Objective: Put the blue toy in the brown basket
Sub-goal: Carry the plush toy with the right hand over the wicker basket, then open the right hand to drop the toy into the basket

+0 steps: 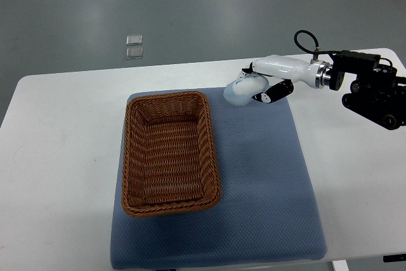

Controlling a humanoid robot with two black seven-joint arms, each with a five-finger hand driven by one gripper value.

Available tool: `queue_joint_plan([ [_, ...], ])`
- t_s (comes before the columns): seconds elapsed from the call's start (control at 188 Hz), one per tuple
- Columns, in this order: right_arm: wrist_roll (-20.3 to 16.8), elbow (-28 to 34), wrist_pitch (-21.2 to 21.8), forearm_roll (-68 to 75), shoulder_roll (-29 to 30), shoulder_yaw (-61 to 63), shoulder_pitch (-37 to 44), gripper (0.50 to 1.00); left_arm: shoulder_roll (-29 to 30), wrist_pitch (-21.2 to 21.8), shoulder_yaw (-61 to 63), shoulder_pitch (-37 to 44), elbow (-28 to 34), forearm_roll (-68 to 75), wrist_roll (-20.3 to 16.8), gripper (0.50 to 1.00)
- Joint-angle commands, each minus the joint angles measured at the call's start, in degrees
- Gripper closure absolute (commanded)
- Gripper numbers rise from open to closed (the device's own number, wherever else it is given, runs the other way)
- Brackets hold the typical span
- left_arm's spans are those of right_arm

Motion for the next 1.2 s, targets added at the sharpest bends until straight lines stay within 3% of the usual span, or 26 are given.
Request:
queue_joint_plan([
  [0.0,0.04,0.0,0.41,-0.01,2.78,-0.53,2.71,1.0,0.0,-0.03,0.0,0.01,-0.04,0.0,-0.01,0.5],
  [0.187,0.13,0.0,3.23,-0.01,9.81,-1.67,7.19,1.0,0.0,-0.03,0.0,0.01,-0.04,0.0,-0.01,0.5],
  [0.421,0.13,-0.62,3.58,-0.1,16.67,-6.07,9.83,0.998,0.0,0.06,0.09,0.09,0.05,0.0,-0.01,0.5],
  [0.576,0.22,-0.62,3.4,-0.01,17.46,-7.83,9.48,0.901,0.0,-0.03,0.09,0.09,0.05,0.0,-0.01,0.5],
  [0.731,0.13,-0.62,2.96,-0.01,17.64,-7.83,8.51,0.707,0.0,-0.03,0.09,0.09,0.05,0.0,-0.01,0.5],
  [0.827,0.04,-0.62,2.88,0.08,17.99,-7.83,8.25,0.634,0.0,0.06,0.09,0.01,0.05,0.0,-0.01,0.5],
  [1.12,-1.01,-0.71,2.7,10.28,17.64,-7.21,6.58,0.589,0.0,-0.03,0.09,0.09,0.05,0.0,-0.01,0.5],
  [1.195,-3.3,-0.71,2.0,12.21,17.02,-6.24,5.26,0.589,0.0,-0.03,0.09,0.09,0.05,0.0,-0.01,0.5],
])
